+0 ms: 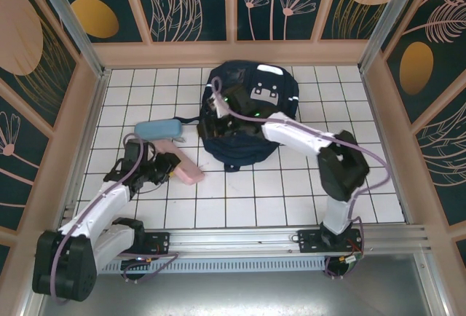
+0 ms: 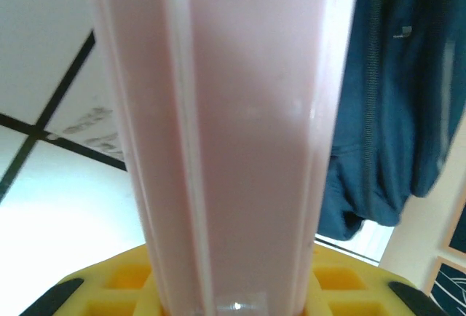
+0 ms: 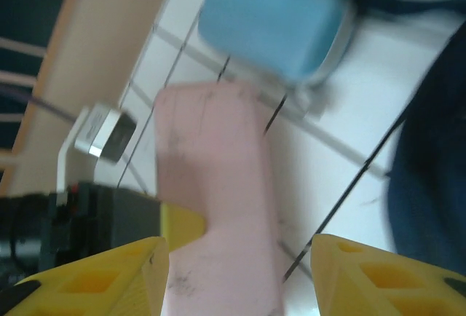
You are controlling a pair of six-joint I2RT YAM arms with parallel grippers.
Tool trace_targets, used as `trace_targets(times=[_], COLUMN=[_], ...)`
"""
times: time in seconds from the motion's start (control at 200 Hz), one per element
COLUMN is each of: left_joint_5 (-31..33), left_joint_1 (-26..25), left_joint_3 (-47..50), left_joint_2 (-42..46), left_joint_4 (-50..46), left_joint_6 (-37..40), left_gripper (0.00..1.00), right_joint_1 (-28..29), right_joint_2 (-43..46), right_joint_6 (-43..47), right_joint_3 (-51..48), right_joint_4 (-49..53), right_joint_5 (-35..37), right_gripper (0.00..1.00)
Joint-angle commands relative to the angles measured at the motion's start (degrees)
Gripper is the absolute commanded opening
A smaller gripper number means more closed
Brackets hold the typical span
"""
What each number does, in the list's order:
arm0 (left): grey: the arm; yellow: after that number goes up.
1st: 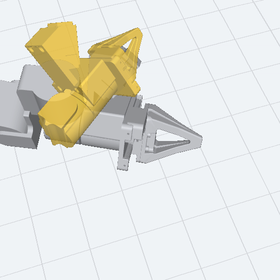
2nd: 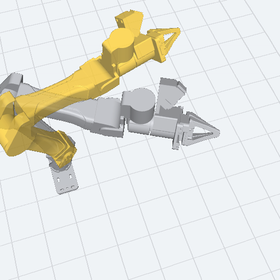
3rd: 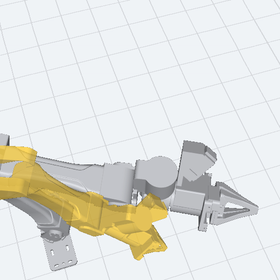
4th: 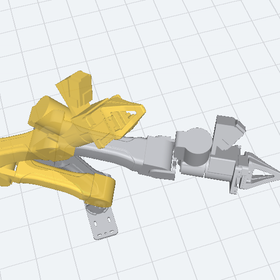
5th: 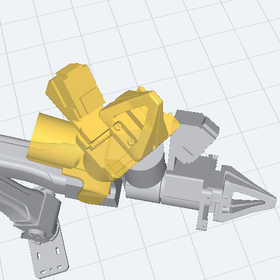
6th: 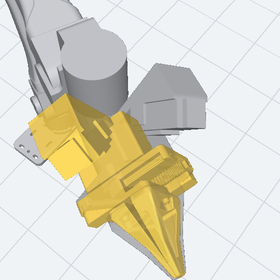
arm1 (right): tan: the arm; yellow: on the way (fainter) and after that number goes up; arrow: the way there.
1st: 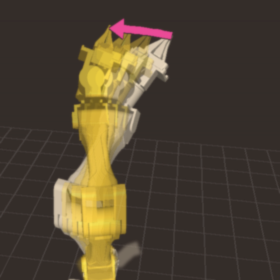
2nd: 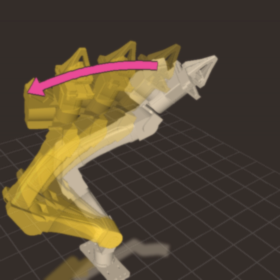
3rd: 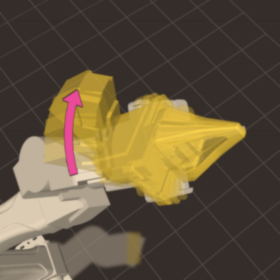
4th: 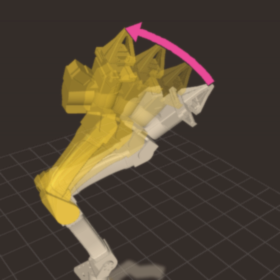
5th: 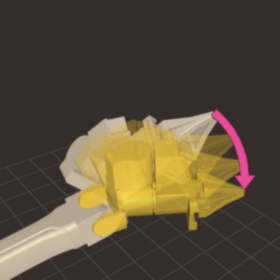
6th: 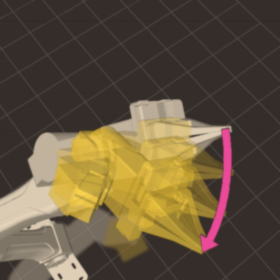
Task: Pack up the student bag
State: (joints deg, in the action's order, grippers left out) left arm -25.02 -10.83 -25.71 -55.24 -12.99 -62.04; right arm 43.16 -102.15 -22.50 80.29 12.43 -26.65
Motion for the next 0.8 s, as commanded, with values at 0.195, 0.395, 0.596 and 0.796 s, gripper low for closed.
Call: trace_targets(times=[0.195, 0.395, 0.596, 0.796], left_joint_5=[-0.6, 3.6, 6.9, 6.9], left_joint_1=[-3.3, -4.8, -4.9, -4.9], left_joint_3=[-9.0, -13.7, -13.9, -13.7], left_joint_2=[1.7, -4.4, -7.2, -8.1], left_joint_4=[0.3, 3.0, 3.1, 4.0], left_joint_6=[1.5, 3.0, 3.3, 3.4], left_gripper=[0.17, 0.17, 0.18, 0.18], right_joint_1=[-5.3, -2.7, 1.8, 2.3], right_joint_2=[4.9, 2.0, -3.1, -8.5], right_joint_6=[20.9, 34.6, 46.5, 50.7], right_joint_3=[0.2, 2.5, 3.9, 8.3], right_joint_4=[16.2, 19.2, 21.5, 22.8], right_joint_5=[21.8, 28.7, 36.7, 40.6], right_gripper=[0.56, 0.56, 0.56, 0.53])
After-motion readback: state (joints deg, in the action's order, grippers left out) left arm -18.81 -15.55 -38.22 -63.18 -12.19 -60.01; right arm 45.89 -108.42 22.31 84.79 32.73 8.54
